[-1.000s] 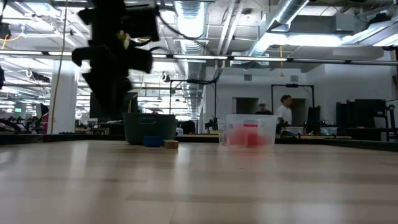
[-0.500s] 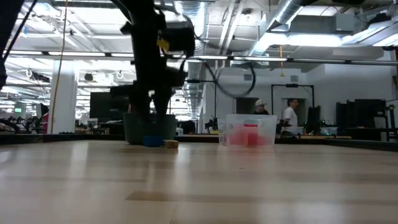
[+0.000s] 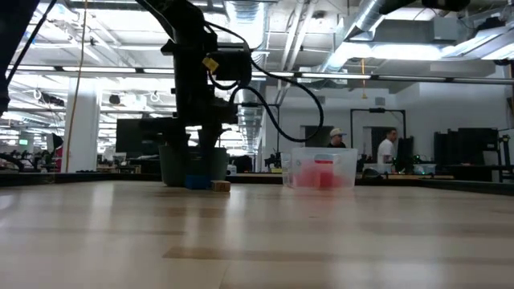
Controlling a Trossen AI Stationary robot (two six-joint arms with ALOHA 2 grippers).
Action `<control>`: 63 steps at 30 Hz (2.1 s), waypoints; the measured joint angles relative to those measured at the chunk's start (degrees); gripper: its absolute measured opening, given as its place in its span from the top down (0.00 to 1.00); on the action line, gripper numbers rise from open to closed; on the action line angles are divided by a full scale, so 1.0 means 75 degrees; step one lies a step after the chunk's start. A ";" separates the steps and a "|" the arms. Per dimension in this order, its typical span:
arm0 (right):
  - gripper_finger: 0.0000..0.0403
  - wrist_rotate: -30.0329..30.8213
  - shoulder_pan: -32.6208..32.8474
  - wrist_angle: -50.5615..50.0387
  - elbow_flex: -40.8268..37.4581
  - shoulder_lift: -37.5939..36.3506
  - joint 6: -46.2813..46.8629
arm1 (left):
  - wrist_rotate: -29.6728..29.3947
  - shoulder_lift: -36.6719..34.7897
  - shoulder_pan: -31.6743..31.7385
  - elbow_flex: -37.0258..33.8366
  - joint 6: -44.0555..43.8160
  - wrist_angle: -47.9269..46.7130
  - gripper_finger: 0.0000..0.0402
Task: Sort blocks
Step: Put the blue game piece into the dark blue bin, then put the brown block into the bottom transparent bin
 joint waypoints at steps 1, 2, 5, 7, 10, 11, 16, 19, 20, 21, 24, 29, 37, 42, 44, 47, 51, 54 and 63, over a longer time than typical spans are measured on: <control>0.49 0.0000 -0.0008 0.0015 0.0000 -0.0004 -0.0001 | 0.0057 0.0000 0.0066 0.0000 0.0108 0.0014 0.45; 0.49 0.0000 -0.0039 0.0030 0.0000 -0.0007 -0.0003 | 0.0074 0.0000 0.0115 0.0000 0.0232 0.0033 0.45; 0.49 0.0000 -0.0078 0.0074 0.0000 -0.0008 -0.0004 | 0.0145 0.0000 0.0211 0.0000 0.0671 0.0097 0.45; 0.49 0.0003 -0.0091 0.0123 0.0000 -0.0008 -0.0005 | 0.0288 0.0117 0.0227 0.0003 0.0942 0.0101 0.45; 0.49 0.0006 -0.0100 0.0340 0.0000 -0.0008 -0.0121 | 0.0259 0.0440 0.0211 0.0000 0.1221 0.0047 0.45; 0.49 0.0012 -0.0100 0.0404 0.0000 -0.0008 -0.0126 | 0.0180 0.0561 0.0188 0.0000 0.1229 0.0065 0.45; 0.49 0.0012 -0.0097 0.0421 0.0000 -0.0008 -0.0029 | -0.0570 0.0847 0.0007 0.0000 0.1210 0.0078 0.47; 0.49 0.0017 -0.0097 0.0422 0.0000 -0.0011 -0.0030 | -0.0515 0.0848 -0.0014 0.0000 0.1208 0.0047 0.54; 0.49 0.0017 -0.0097 0.0420 0.0000 -0.0011 -0.0027 | -0.0508 0.0848 -0.0028 0.0000 0.1204 0.0029 0.59; 0.49 0.0017 -0.0106 0.0420 0.0000 -0.0011 -0.0030 | -0.0526 0.0848 -0.0065 0.0000 0.1178 0.0016 0.63; 0.49 0.0020 -0.0112 0.0420 0.0000 -0.0011 -0.0087 | -0.0518 0.0762 -0.0201 0.0019 0.0896 -0.0121 0.68; 0.49 0.0023 -0.0236 0.0396 0.0003 -0.0011 -0.0314 | 0.0136 0.0538 -0.0445 0.0715 0.0369 -0.0628 0.68; 0.49 0.0003 -0.0502 0.0399 0.0003 -0.0011 -0.0607 | 0.2353 -0.0087 0.0394 0.2114 -0.2071 0.0451 0.68; 0.49 -0.0014 -0.0378 0.0495 0.0003 -0.0011 -0.0555 | 0.1952 -0.0494 0.1980 0.2123 -0.4083 0.0896 0.68; 0.49 -0.0020 -0.0312 0.0537 0.0003 -0.0011 -0.0492 | 0.1912 -0.0519 0.2644 0.2127 -0.4832 0.0560 0.68; 0.49 -0.0006 -0.0226 0.0631 0.0003 -0.0011 -0.0464 | 0.1928 -0.0493 0.3373 0.1793 -0.5762 0.0116 0.68; 0.49 0.0000 -0.0241 0.0690 0.0003 -0.0011 -0.0461 | 0.2096 -0.0484 0.3646 0.0990 -0.6461 0.0047 0.67; 0.49 0.0003 -0.0243 0.0696 0.0003 -0.0011 -0.0459 | 0.1920 -0.0481 0.3589 0.0555 -0.6839 0.0099 0.60; 0.49 0.0012 -0.0243 0.0759 0.0003 -0.0011 -0.0469 | 0.2112 -0.0495 0.3501 0.1158 -0.6654 -0.0377 0.32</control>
